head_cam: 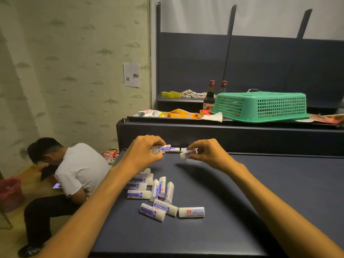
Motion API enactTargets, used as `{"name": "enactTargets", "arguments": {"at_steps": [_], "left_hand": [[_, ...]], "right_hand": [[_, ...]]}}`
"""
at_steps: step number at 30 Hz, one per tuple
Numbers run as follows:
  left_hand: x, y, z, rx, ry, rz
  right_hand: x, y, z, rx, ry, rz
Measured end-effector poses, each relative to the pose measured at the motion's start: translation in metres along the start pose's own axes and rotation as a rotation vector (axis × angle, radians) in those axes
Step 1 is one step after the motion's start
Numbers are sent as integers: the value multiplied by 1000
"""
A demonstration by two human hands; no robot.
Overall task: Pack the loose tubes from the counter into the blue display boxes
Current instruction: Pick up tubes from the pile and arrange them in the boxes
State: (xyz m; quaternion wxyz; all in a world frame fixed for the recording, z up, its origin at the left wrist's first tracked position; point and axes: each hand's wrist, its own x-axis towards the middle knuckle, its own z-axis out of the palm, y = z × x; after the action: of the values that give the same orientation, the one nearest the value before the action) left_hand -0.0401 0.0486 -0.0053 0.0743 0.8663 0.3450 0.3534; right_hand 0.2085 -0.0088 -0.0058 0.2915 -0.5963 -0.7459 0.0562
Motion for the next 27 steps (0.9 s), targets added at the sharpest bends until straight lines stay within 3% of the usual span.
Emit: {"name": "enactTargets", "arguments": {"at_steps": [5, 15, 27], "left_hand": [[-3, 10, 6, -40, -6, 35], [4, 72, 36, -78, -8, 118], [2, 283, 138, -155, -66, 266]], "right_hand": [[-25, 1, -11, -154, 24, -2], [-97, 24, -56, -128, 126, 63], [-294, 117, -185, -259, 363, 19]]}}
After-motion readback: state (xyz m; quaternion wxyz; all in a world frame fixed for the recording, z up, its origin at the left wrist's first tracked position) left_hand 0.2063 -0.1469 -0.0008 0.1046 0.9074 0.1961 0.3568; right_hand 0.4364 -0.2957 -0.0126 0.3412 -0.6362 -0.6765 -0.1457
